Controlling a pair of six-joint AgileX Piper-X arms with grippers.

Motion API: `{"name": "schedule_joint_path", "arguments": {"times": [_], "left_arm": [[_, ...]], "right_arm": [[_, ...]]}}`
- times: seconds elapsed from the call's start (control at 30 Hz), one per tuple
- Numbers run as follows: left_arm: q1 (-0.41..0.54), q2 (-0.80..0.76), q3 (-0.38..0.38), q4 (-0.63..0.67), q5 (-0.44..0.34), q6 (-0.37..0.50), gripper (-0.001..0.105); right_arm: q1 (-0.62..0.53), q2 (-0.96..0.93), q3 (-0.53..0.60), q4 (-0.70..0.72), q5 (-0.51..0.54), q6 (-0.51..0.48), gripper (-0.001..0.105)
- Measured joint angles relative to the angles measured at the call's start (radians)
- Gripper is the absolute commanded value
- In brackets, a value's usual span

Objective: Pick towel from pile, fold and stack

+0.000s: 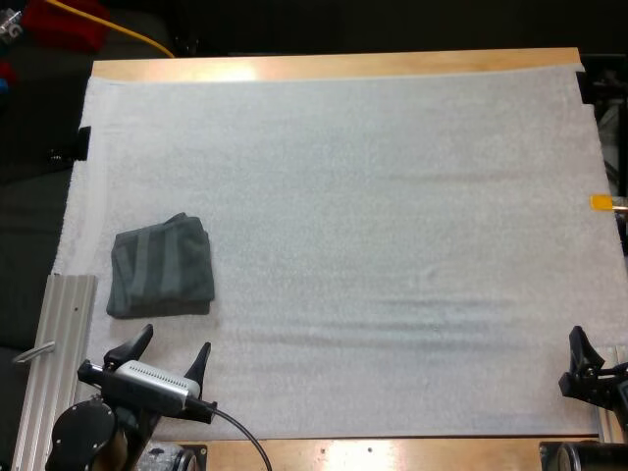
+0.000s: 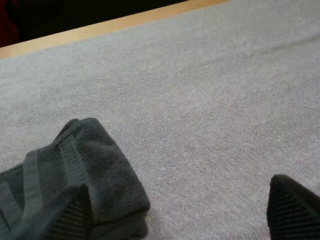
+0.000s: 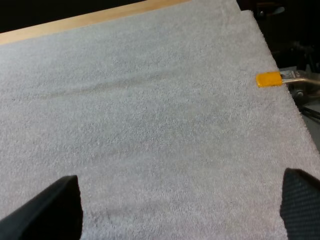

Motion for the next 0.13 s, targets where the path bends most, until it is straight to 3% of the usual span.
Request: {"name": "schedule_joint_path", "arguments": {"times": [0.13], "left_arm": [[0.000, 0.000, 0.000, 0.000, 0.000, 0.000, 0.069]], "right_arm": [[0.000, 0.000, 0.000, 0.000, 0.000, 0.000, 0.078]]}}
